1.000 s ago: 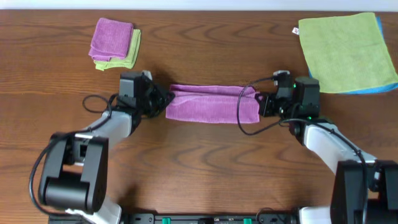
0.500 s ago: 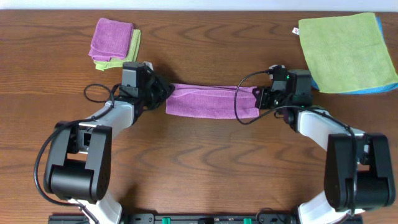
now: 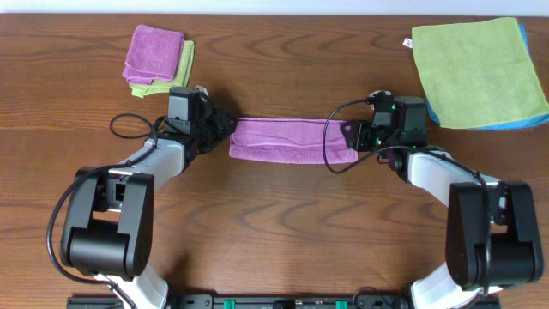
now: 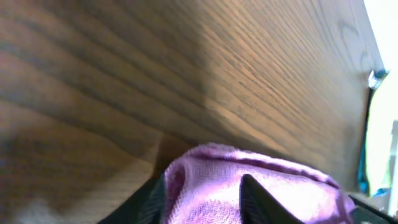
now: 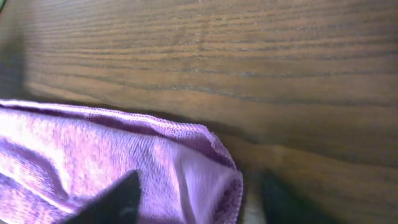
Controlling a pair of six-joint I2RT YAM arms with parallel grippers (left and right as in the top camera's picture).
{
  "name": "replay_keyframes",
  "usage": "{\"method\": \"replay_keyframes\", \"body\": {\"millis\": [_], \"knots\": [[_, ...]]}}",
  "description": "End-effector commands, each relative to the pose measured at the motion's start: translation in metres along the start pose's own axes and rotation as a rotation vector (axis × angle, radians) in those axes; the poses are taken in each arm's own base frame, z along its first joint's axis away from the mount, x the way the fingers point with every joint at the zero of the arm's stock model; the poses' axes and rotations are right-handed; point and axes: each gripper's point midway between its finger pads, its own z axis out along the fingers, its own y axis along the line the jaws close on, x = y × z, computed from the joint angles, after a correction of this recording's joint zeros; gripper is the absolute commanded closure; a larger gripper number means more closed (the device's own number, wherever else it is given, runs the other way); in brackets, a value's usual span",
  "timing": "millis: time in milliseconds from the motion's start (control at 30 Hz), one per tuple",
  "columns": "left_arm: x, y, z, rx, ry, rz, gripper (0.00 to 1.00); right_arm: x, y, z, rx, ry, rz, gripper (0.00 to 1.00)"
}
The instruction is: Fold the cloth
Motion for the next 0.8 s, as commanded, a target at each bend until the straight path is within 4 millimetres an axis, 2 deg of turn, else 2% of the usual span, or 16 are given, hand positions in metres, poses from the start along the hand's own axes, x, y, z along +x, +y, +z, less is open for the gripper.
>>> {"method": "replay_keyframes", "body": {"millis": [0, 67, 167, 300, 400, 500, 533, 567, 633, 767], "knots": [[-0.011, 0.002, 0.000, -0.009, -0.026, 0.045, 0.47, -0.008, 0.011, 0.001, -0.044, -0.007, -0.020, 0.27], [-0.015, -0.001, -0.002, -0.001, -0.032, 0.066, 0.42, -0.009, 0.018, 0.001, -0.080, -0.006, -0.023, 0.17], [-0.023, -0.008, -0.008, 0.014, -0.051, 0.087, 0.36, -0.014, 0.025, 0.000, -0.111, -0.007, 0.002, 0.13], [-0.034, -0.024, -0.021, 0.056, -0.081, 0.101, 0.35, -0.023, 0.030, -0.006, -0.132, -0.023, 0.039, 0.11], [-0.040, -0.037, -0.036, 0.082, -0.104, 0.113, 0.36, -0.031, 0.034, -0.018, -0.133, -0.044, 0.057, 0.05], [-0.037, -0.052, -0.045, 0.137, -0.091, 0.130, 0.62, -0.037, 0.036, -0.030, -0.129, -0.056, 0.059, 0.01], [-0.034, -0.058, -0.046, 0.158, -0.078, 0.131, 0.76, -0.039, 0.036, -0.034, -0.126, -0.060, 0.061, 0.01], [-0.030, -0.062, -0.045, 0.171, -0.064, 0.121, 0.94, -0.040, 0.036, -0.039, -0.125, -0.063, 0.063, 0.01], [-0.021, -0.067, -0.041, 0.176, -0.039, 0.117, 0.94, -0.040, 0.037, -0.046, -0.121, -0.059, 0.087, 0.01], [-0.005, -0.072, -0.030, 0.150, -0.024, 0.144, 0.94, -0.032, 0.035, -0.049, -0.112, -0.021, 0.141, 0.01]]}}
